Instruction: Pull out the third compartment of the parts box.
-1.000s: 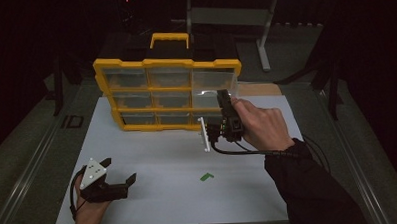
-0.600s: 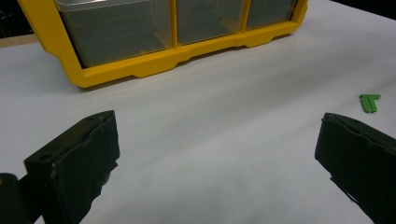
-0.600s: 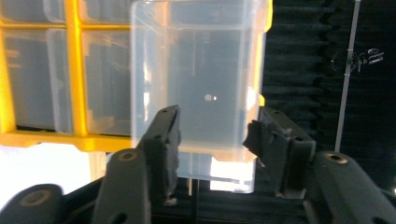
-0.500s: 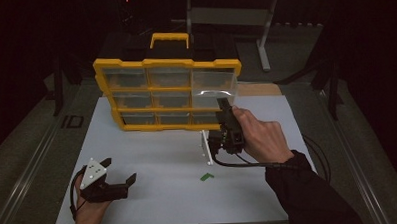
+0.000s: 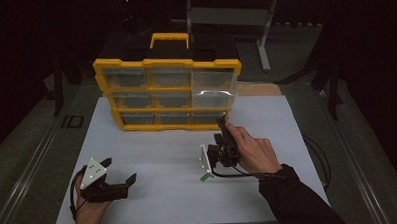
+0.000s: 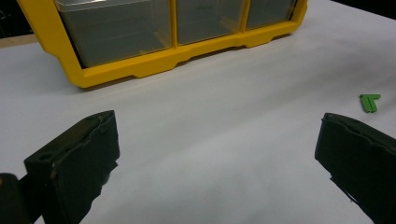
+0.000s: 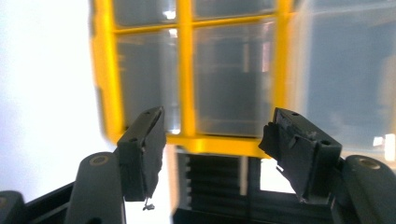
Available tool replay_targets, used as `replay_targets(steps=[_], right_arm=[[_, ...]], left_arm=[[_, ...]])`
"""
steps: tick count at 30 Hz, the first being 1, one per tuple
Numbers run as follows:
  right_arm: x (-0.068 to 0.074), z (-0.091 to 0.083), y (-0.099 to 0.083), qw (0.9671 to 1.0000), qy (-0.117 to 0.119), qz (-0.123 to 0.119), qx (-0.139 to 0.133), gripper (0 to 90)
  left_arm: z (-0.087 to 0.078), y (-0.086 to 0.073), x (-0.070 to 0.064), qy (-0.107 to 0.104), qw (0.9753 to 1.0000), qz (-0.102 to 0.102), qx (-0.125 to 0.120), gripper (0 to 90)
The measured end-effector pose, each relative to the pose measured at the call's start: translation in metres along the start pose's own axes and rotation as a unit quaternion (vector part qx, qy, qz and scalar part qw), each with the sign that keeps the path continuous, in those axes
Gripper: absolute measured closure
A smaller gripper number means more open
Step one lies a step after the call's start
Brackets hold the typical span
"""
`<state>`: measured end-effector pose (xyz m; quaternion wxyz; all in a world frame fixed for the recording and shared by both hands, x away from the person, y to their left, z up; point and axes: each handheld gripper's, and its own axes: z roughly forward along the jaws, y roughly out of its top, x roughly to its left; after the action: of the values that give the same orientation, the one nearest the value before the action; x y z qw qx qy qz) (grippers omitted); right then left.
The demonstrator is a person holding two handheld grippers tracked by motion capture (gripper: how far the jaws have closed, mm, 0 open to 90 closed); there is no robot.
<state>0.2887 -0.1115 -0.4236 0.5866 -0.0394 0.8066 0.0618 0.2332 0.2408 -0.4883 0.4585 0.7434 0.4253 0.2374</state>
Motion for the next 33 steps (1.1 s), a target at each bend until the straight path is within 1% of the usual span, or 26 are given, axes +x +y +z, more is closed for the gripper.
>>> replay_targets(steps=[3, 6, 9, 11, 12, 15, 17, 18, 19, 21, 22, 24, 26, 27, 29, 30, 31, 32, 33], right_arm=[[0.01, 0.003, -0.002, 0.9996, 0.021, 0.018, 0.0, 33.8], [0.018, 0.007, -0.007, 0.9974, 0.05, 0.052, 0.0, 32.5], [0.025, 0.012, -0.014, 0.9953, 0.069, 0.067, 0.005, 30.0], [0.029, 0.014, -0.018, 0.9919, 0.086, 0.094, 0.005, 27.7], [0.03, 0.015, -0.021, 0.9895, 0.095, 0.109, 0.003, 27.3], [0.036, 0.017, -0.028, 0.9811, 0.121, 0.151, -0.001, 25.8], [0.038, 0.018, -0.033, 0.9733, 0.142, 0.18, -0.006, 25.5], [0.04, 0.018, -0.036, 0.9666, 0.154, 0.204, -0.005, 24.5], [0.04, 0.019, -0.039, 0.9607, 0.164, 0.224, -0.006, 23.9], [0.04, 0.019, -0.046, 0.9466, 0.185, 0.264, -0.006, 21.9], [0.04, 0.018, -0.05, 0.9388, 0.192, 0.286, -0.007, 21.5], [0.039, 0.016, -0.058, 0.9245, 0.202, 0.323, -0.017, 22.0], [0.037, 0.012, -0.067, 0.907, 0.211, 0.363, -0.024, 22.0], [0.036, 0.01, -0.072, 0.8975, 0.219, 0.381, -0.03, 22.0], [0.035, 0.007, -0.082, 0.8823, 0.23, 0.409, -0.037, 22.0], [0.035, 0.006, -0.087, 0.8736, 0.231, 0.426, -0.044, 22.2], [0.035, 0.004, -0.092, 0.8641, 0.232, 0.444, -0.048, 22.1], [0.035, 0.002, -0.097, 0.8534, 0.239, 0.46, -0.054, 22.0], [0.037, 0.001, -0.102, 0.8441, 0.238, 0.476, -0.061, 22.0]], left_arm=[[0.0, 0.0, 0.0, 0.0, 1.0, 0.001, 0.0, 0.1], [0.0, 0.0, 0.0, 0.0, 1.0, 0.0, 0.0, 0.1], [0.0, 0.0, 0.0, 0.0, 1.0, 0.0, 0.0, 0.1], [0.0, 0.0, 0.0, 0.0, 1.0, 0.0, 0.0, 0.1], [0.0, 0.0, 0.0, 0.0, 1.0, 0.0, 0.0, 0.1], [0.001, 0.0, 0.0, 0.0, 1.0, -0.001, 0.0, 0.1], [0.001, 0.0, 0.0, 0.0, 1.0, 0.0, 0.001, 0.1], [0.001, 0.0, 0.0, 0.0, 1.0, -0.001, 0.001, 0.1], [0.0, 0.0, 0.0, 0.0, 1.0, -0.001, 0.0, 0.1], [0.0, 0.0, 0.0, 0.001, 1.0, -0.001, 0.0, 0.1], [0.0, 0.0, 0.0, 0.001, 1.0, -0.001, 0.001, 0.1], [0.0, -0.001, 0.0, 0.001, 1.0, -0.001, 0.001, 0.1], [-0.001, -0.001, 0.0, 0.001, 1.0, -0.002, 0.0, 0.1], [-0.001, -0.001, 0.0, 0.001, 1.0, -0.002, 0.0, 0.1], [-0.001, -0.001, 0.001, 0.002, 1.0, -0.004, 0.001, 0.1], [-0.001, -0.001, 0.001, 0.002, 1.0, -0.004, 0.001, 0.1], [-0.001, -0.002, 0.001, 0.002, 1.0, -0.005, 0.001, 0.1], [-0.001, -0.002, 0.001, 0.003, 1.0, -0.005, 0.002, 0.1], [-0.001, -0.002, 0.001, 0.003, 1.0, -0.005, 0.002, 0.0]])
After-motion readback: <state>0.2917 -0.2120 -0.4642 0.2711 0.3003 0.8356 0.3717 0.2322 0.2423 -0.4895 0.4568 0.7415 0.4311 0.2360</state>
